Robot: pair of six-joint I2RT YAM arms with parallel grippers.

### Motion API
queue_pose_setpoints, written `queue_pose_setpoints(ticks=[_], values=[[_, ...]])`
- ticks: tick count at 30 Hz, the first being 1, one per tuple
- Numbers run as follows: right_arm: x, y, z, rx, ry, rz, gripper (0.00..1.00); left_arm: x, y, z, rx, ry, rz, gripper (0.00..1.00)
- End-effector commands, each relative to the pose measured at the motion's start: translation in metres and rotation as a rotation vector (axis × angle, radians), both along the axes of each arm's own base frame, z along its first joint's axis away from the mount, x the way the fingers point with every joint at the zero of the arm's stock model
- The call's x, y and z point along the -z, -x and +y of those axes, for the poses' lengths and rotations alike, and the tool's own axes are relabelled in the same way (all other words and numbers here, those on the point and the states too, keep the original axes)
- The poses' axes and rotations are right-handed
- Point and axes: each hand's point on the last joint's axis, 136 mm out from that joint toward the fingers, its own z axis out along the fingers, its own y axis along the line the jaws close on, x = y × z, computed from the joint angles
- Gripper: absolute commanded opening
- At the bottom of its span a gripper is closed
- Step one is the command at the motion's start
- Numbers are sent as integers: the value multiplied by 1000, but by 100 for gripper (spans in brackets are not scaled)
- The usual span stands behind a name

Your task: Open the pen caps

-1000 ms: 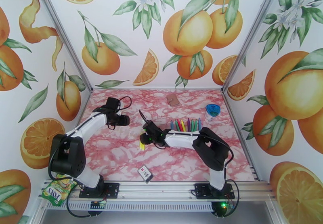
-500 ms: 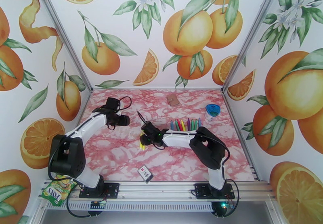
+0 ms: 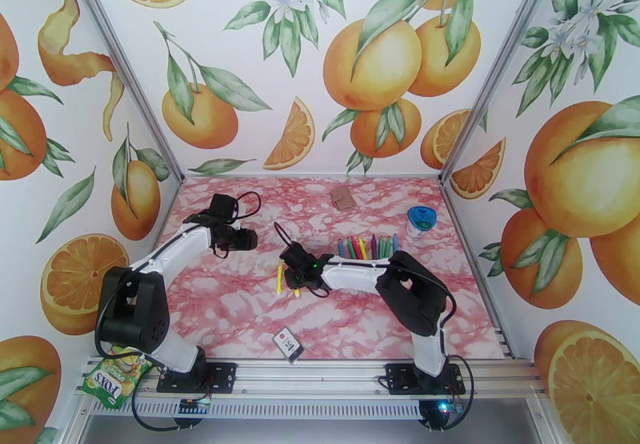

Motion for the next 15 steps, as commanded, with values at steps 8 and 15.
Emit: queue_pose_setpoints(ticks=[8,15], values=[[4,17,-21,-8,143,18,39,-13,-5,0,-8,26,-46,60],[13,17,-31,22,210,22,36,-14,-5,-1,-8,30,-49,59]])
